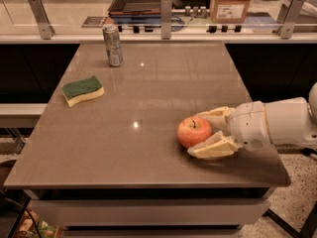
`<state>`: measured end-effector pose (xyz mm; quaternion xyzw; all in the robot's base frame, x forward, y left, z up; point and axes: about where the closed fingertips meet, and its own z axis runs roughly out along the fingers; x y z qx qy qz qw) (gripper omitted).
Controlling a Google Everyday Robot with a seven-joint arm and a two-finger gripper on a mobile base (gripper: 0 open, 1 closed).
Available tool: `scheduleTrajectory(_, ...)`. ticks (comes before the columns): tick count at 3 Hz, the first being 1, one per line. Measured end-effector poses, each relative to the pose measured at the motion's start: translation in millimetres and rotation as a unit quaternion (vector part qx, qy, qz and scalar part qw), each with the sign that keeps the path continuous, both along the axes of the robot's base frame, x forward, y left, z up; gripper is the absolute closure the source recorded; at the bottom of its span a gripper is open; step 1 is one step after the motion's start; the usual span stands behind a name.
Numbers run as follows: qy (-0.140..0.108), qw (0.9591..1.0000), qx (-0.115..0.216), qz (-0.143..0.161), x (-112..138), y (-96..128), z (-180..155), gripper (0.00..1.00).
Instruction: Move apple near redbull can
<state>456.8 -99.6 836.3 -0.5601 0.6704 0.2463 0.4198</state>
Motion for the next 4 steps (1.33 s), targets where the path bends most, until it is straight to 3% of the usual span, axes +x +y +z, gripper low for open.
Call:
scheduleTrajectory(1, -0.001, 1.0, -0.001, 0.002, 0, 2, 1, 0.87)
scheduleTrajectory(2, -0.001, 1.0, -0.001, 0.004, -1, 4, 2, 1.0)
scheduleTrajectory(3, -0.002, 1.0, -0.002, 0.004, -1, 4, 2, 1.0)
scheduleTrajectory(4, 0.0, 1.0, -0.003, -0.006, 19, 2, 18, 1.0)
